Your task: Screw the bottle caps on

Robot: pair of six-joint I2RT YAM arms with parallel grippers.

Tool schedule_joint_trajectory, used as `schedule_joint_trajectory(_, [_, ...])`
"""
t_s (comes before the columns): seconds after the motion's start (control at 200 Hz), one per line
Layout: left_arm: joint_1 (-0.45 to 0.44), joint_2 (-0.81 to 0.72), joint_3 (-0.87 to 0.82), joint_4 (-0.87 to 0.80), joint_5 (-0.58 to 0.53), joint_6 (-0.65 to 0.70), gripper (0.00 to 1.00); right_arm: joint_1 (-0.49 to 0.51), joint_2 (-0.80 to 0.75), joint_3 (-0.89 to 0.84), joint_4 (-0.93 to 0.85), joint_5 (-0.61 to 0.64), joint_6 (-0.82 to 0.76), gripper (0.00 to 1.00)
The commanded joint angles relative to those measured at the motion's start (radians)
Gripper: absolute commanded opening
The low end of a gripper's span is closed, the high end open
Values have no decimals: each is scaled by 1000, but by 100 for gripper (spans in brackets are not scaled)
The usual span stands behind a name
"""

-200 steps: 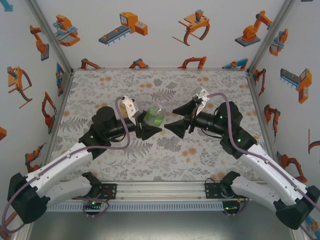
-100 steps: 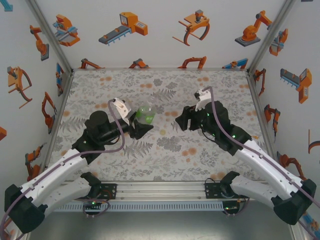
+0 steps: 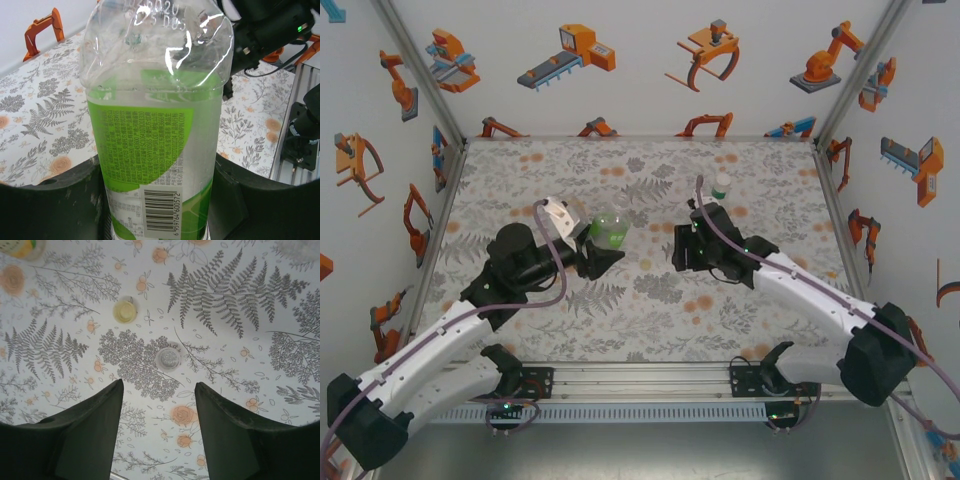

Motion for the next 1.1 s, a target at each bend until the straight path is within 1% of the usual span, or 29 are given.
schedule_joint_trajectory(0.0, [6, -20, -10, 12, 8, -1, 0, 5, 50, 33, -15, -38, 23, 53])
schedule_joint_trajectory(0.255, [6, -24, -14, 16, 15, -7, 0, 18, 150, 17, 21, -57, 47, 52])
schedule_joint_trajectory(0.556, [6, -16, -12, 16, 12, -8, 0, 43, 271, 44, 46, -38, 48, 51])
schedule_joint_trajectory(1.091, [5, -22, -8, 6, -3, -7, 0, 44, 372, 98, 60, -11, 21, 51])
